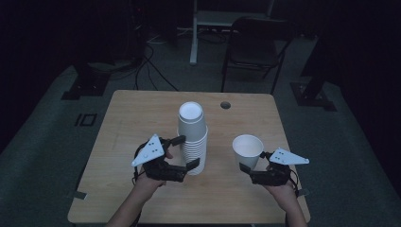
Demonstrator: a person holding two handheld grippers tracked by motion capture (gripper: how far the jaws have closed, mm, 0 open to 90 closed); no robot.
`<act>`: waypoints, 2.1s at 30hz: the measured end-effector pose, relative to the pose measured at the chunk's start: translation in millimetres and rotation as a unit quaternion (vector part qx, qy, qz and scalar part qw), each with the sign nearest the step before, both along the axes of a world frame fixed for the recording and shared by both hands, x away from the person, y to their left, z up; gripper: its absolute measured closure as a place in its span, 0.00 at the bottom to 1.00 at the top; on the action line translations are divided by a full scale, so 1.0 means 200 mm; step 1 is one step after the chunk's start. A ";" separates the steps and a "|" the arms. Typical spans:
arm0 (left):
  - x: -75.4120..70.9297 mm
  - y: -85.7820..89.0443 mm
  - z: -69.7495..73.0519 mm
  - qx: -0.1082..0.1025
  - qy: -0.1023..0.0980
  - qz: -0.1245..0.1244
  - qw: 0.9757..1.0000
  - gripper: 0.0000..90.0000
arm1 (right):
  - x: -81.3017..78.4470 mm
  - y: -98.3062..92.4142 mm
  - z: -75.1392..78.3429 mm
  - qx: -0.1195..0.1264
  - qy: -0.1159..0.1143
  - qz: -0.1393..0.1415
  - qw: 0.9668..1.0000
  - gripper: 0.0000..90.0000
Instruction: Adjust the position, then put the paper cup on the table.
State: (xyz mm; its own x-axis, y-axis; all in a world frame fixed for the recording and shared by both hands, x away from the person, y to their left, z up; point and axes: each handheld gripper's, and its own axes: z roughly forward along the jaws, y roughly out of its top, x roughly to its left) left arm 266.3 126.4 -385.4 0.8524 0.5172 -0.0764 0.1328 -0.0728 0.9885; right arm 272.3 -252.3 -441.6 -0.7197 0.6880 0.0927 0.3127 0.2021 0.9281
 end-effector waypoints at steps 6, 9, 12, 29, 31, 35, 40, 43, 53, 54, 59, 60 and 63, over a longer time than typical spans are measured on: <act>0.00 0.16 -0.06 -0.004 0.021 0.035 0.999 0.03 | 0.02 -0.02 -0.01 0.002 0.000 -0.011 1.000 0.22; 0.01 0.22 -0.10 0.008 0.029 0.068 0.997 0.03 | 0.04 -0.03 -0.03 0.003 0.003 -0.019 1.000 0.22; 0.02 0.29 -0.17 0.027 0.028 0.111 0.993 0.03 | 0.05 -0.03 -0.04 0.005 0.002 -0.025 1.000 0.22; 0.06 0.51 -0.55 0.087 0.093 0.174 0.977 0.04 | 0.30 -0.05 -0.23 0.015 0.015 -0.097 0.995 0.22; 0.07 0.53 -0.58 0.089 0.101 0.179 0.975 0.04 | 0.33 -0.06 -0.25 0.013 0.013 -0.108 0.994 0.22; 0.07 0.56 -0.61 0.092 0.110 0.190 0.971 0.03 | 0.38 -0.06 -0.27 0.015 0.014 -0.122 0.992 0.22; 0.07 0.59 -0.66 0.117 0.117 0.205 0.965 0.03 | 0.48 -0.06 -0.33 0.015 0.018 -0.149 0.989 0.22; 0.07 0.61 -0.69 0.128 0.121 0.215 0.961 0.03 | 0.53 -0.06 -0.36 0.009 0.025 -0.157 0.987 0.22; 0.10 0.66 -0.75 0.173 0.158 0.243 0.941 0.03 | 0.62 -0.02 -0.43 0.009 0.040 -0.177 0.983 0.22; 0.11 0.66 -0.77 0.183 0.167 0.249 0.936 0.03 | 0.64 -0.01 -0.44 0.009 0.046 -0.178 0.983 0.22; 0.13 0.67 -0.79 0.187 0.181 0.256 0.931 0.04 | 0.65 0.01 -0.46 0.001 0.051 -0.178 0.983 0.22; 0.14 0.68 -0.79 0.192 0.191 0.276 0.922 0.04 | 0.65 0.02 -0.48 -0.006 0.053 -0.177 0.983 0.22; 0.14 0.70 -0.80 0.198 0.212 0.289 0.913 0.04 | 0.65 0.03 -0.50 -0.015 0.054 -0.181 0.982 0.22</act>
State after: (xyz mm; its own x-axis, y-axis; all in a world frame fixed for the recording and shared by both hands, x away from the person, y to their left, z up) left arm 294.6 265.4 -545.1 0.3663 0.9294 -0.0456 0.6257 -0.2097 0.7514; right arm 403.3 -247.2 -540.6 -0.4138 0.9009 0.1310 0.4659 0.0859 0.8807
